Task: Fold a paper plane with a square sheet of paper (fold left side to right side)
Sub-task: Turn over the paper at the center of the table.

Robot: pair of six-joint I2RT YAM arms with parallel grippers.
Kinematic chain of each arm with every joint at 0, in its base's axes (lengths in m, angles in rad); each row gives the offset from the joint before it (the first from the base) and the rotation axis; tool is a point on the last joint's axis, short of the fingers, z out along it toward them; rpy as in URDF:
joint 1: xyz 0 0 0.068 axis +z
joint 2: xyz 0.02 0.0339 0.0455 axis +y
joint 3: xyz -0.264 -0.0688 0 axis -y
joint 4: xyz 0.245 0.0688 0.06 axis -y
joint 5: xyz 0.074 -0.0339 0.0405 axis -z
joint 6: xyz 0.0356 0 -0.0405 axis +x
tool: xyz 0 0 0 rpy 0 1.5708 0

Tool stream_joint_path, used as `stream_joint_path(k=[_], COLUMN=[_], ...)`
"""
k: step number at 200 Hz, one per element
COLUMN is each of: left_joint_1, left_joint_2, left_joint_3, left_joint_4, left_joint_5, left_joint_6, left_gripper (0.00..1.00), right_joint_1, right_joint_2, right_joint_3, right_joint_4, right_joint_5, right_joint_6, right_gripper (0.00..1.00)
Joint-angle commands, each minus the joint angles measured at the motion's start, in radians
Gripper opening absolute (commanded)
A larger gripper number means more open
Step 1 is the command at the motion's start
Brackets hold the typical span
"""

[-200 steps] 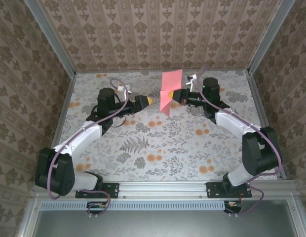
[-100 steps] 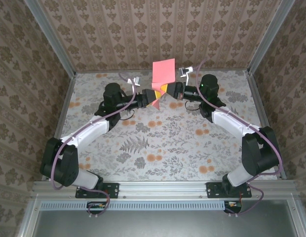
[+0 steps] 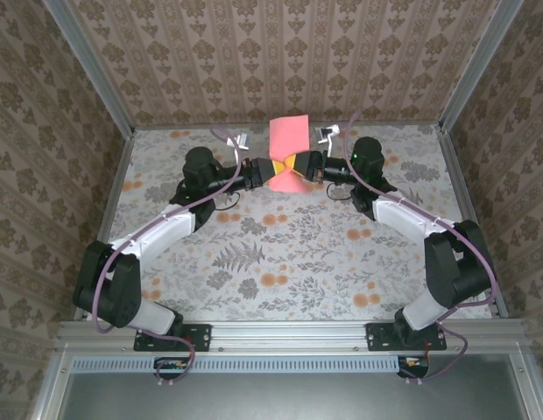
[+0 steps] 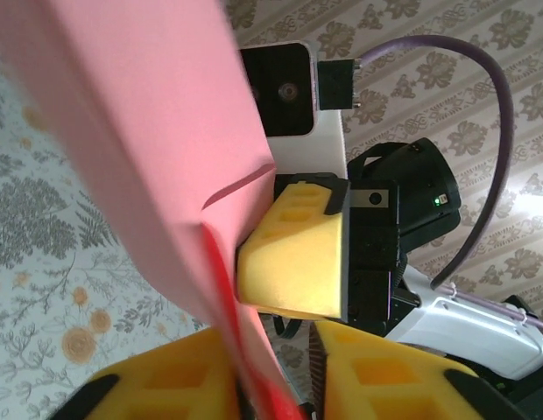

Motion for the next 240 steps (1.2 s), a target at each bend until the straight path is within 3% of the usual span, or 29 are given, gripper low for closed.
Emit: stream_joint_path(k=[1, 21, 51, 71, 89, 101, 136, 165, 184, 240], left_joint_1=[-0.004, -0.007, -0.014, -0.026, -0.060, -0.103, -0.241, -0.356, -0.410, -0.480], left_joint_2=[-0.010, -0.016, -0.048, -0.077, -0.090, -0.081, 0.008, 0.162, 0.278, 0.573], left_joint_3=[0.006, 0.006, 0.026, 0.060, 0.132, 0.191, 0.334, 0.486, 0.584, 0.775], left_joint_4=[-0.026, -0.086, -0.286, -0.513, -0.807, -0.996, -1.319, -1.574, -1.715, -1.950], left_joint_5=[0.003, -0.006, -0.044, -0.108, -0.241, -0.406, -0.814, -1.152, -1.307, -1.509], left_joint_6=[0.046, 0.088, 0.220, 0.367, 0.550, 0.664, 0.794, 0.778, 0.706, 0.468], left_gripper=[0.15, 0.04, 0.02, 0.02, 0.02, 0.02, 0.02, 0.00, 0.00, 0.00], right_joint_1=[0.006, 0.002, -0.023, -0.048, -0.078, -0.105, -0.137, -0.154, -0.162, -0.173], right_joint_2=[-0.009, -0.032, -0.103, -0.175, -0.249, -0.284, -0.366, -0.428, -0.485, -0.575], right_joint_3=[-0.015, -0.025, -0.053, -0.059, -0.057, -0.062, -0.059, -0.077, -0.109, -0.153], right_joint_4=[-0.044, -0.117, -0.303, -0.554, -0.795, -0.914, -1.186, -1.293, -1.297, -1.310], right_joint_5=[0.017, 0.032, 0.081, 0.176, 0.331, 0.431, 0.787, 1.004, 1.087, 1.169], right_joint_6=[-0.034, -0.087, -0.220, -0.380, -0.517, -0.574, -0.675, -0.697, -0.693, -0.698], right_gripper=[0.17, 0.26, 0.40, 0.52, 0.60, 0.62, 0.72, 0.90, 0.99, 1.00])
